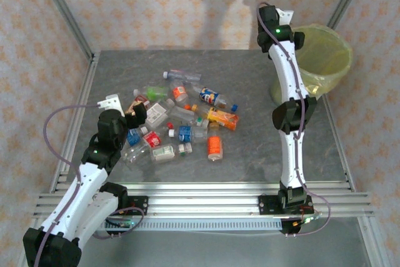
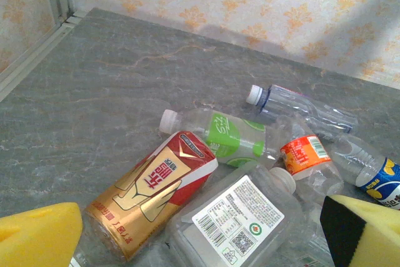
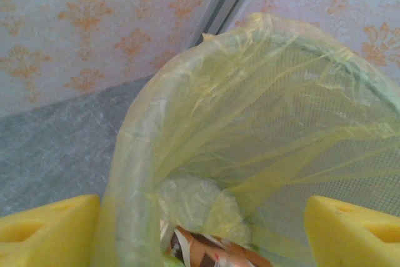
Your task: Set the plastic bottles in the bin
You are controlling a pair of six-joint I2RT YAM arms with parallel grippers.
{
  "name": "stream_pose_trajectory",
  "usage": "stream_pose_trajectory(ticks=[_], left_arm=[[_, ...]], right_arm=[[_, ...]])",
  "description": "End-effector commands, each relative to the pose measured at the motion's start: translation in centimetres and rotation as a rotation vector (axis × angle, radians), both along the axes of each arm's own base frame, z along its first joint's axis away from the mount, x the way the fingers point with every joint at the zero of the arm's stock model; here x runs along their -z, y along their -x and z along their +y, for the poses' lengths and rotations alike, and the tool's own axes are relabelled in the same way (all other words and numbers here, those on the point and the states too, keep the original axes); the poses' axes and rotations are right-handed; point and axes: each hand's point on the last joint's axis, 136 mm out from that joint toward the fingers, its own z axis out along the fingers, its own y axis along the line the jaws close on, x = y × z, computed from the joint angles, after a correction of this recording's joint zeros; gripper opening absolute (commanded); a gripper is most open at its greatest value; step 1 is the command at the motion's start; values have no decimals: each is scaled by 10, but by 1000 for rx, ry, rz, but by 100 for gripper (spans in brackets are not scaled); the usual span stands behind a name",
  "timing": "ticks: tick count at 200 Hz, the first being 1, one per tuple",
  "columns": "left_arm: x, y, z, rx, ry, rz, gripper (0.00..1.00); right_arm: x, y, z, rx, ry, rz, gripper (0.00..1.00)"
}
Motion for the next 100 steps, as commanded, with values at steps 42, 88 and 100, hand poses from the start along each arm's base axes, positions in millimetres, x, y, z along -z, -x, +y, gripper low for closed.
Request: stream_pose_trajectory(ticks=[42,88,100], left_arm=[[3,3,-3,9,1,15,100],[2,2,-1,-1,2,16,100],[2,2,-1,-6,4,14,100]], right_arm=[[21,11,4,-103,-89,129,49],[15,7,21,-213,-144,129,23],[10,7,27,-245,-170,117,19]])
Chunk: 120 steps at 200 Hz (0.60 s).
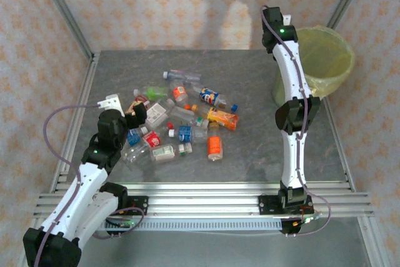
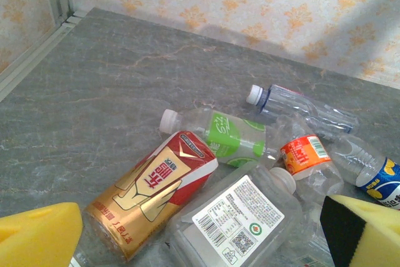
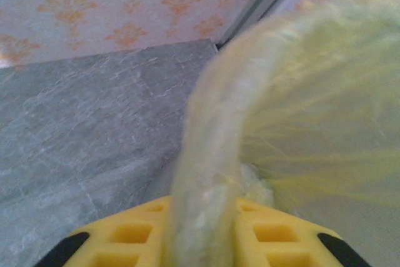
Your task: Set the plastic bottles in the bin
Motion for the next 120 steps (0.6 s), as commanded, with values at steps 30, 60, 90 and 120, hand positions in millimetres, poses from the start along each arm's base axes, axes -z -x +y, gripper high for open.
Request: stream_pose_trajectory(ticks=[30,60,90,120], left_arm=[[1,2,-1,-9,9,12,100],[-2,1,0,-13,14,4,100],[-3,0,0,-18,17,-5,100],[-5,-1,0,-20,21,-14,100]], right_arm=[[-25,11,29,-152,-154,-25,11],[-30,14,56,-267,-227,-17,3],[-31,16,94,-379,-175,7,2],[-32,11,128,-452,-103,-5,1]])
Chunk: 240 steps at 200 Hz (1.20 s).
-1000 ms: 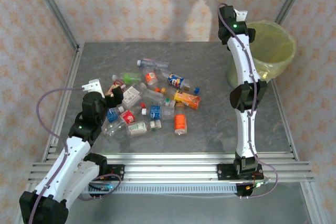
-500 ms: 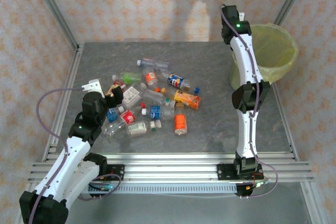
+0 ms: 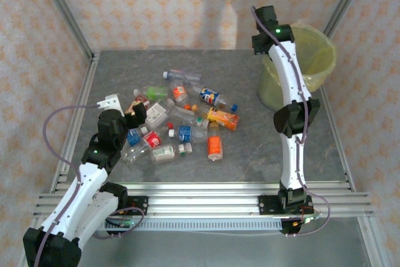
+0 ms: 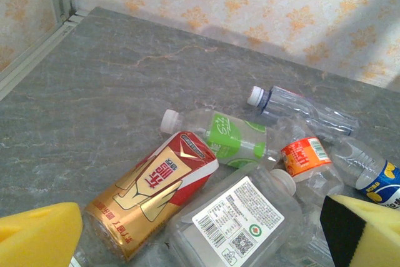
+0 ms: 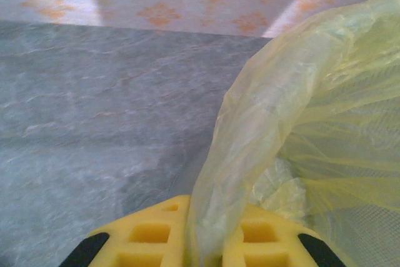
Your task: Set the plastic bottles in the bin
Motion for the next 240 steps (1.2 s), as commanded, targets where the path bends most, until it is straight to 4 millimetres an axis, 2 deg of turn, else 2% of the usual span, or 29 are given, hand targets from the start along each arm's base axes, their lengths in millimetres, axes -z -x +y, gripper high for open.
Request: stream_pose_trajectory(ticks=[1,41,69,94,139,201,240], left_arm=[[-5,-1,-1,-9,12,-13,100],[-8,-1,-1,-9,11,-16,100],[-8,1,-1,-9,15,-19,100],[-9,1,0,-12,12,-23,100],[-11,1,-1,-10,17,-29,100],[-13,2,0,-9,18,-30,100],[-14,3,0,-10,17,-32,100]], right_arm=[[-30,0,41,-109,20,-92,0],[-42,-7,87,-199,-48,-169,0],[-41,-6,118,-272,-94,-173,1],[-36,0,141,-349,-119,-154,1],[-32,19,171,-491,-129,-108,1],[-21,38,182,-549,-90,-40,5],[-27,48,184,-560,-89,-39,8]])
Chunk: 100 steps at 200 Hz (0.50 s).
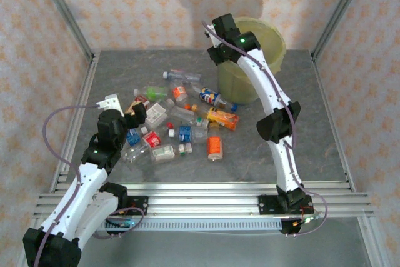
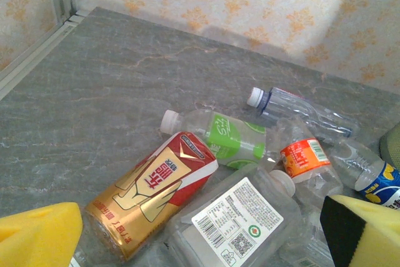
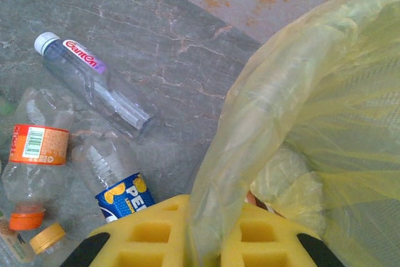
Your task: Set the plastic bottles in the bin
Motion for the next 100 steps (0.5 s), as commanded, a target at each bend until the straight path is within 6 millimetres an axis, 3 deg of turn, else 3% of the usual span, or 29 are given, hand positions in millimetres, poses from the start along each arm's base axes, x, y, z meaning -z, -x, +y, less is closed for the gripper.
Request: stream_pose_trajectory(ticks=[1,27,46,64,100], left_arm=[[-13,3,0,-8,13,-28,100],[-13,3,-1,-7,16,-30,100],[-14,4,0,-9,15,-32,100],[-15,5,1,-11,13,-35,100],[-19,7,2,-15,12,-42,100]], right_arm=[[-27,12,6,-26,-40,-42,8],[-29,16,8,-31,-56,-36,9],[-27,18,9,-35,-52,-28,16],[-23,17,7,-16,-33,-25,30],[-28,10,-7,69,-2,-63,73]])
